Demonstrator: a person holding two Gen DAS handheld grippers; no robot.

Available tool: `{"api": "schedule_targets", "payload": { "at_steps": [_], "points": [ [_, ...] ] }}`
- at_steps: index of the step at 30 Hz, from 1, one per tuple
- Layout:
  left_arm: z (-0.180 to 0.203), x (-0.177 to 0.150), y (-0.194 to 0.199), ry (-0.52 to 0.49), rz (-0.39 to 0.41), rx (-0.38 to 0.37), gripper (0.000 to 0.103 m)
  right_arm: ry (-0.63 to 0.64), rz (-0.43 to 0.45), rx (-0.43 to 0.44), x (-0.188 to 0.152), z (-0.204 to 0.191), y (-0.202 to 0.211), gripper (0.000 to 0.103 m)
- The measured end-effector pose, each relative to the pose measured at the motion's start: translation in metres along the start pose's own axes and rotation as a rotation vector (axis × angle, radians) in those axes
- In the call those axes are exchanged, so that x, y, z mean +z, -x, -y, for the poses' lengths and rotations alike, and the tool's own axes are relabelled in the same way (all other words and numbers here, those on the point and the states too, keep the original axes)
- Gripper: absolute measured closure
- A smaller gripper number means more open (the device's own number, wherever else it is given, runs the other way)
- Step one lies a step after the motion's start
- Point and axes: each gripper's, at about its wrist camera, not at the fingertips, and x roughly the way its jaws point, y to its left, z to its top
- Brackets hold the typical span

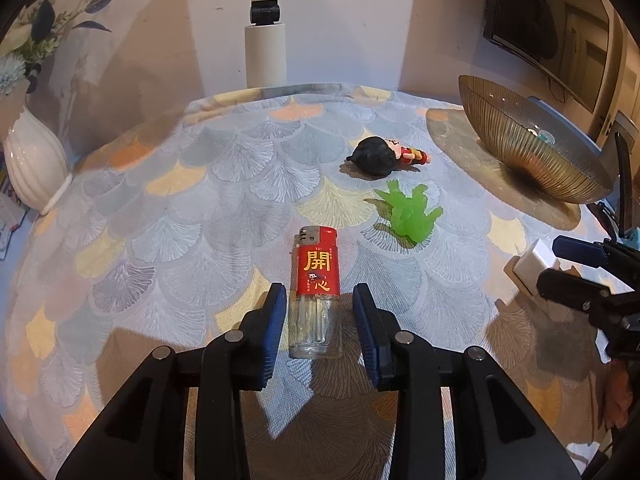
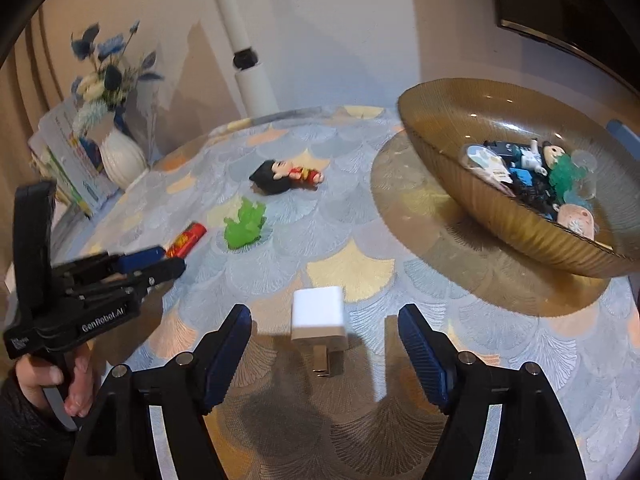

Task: Organize rigid objects
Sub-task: 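Lift the white charger with the right gripper while the left holds the lighter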

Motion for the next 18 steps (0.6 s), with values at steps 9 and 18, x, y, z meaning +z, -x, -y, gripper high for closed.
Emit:
{"api": "schedule_targets", "payload": {
  "at_steps": [9,18],
  "points": [
    [-0.001,-0.001,0.001,0.006,-0.012,-0.039,0.035,-0.225,-0.026,0.123,0.001,0.043,-0.001,0.019],
    [-0.002,0.011,-0.010,0.020,-0.063,-0.033,0.031,-0.042,-0.058,-0.030,0.001,0.005,-0.015,0.015]
  ]
}}
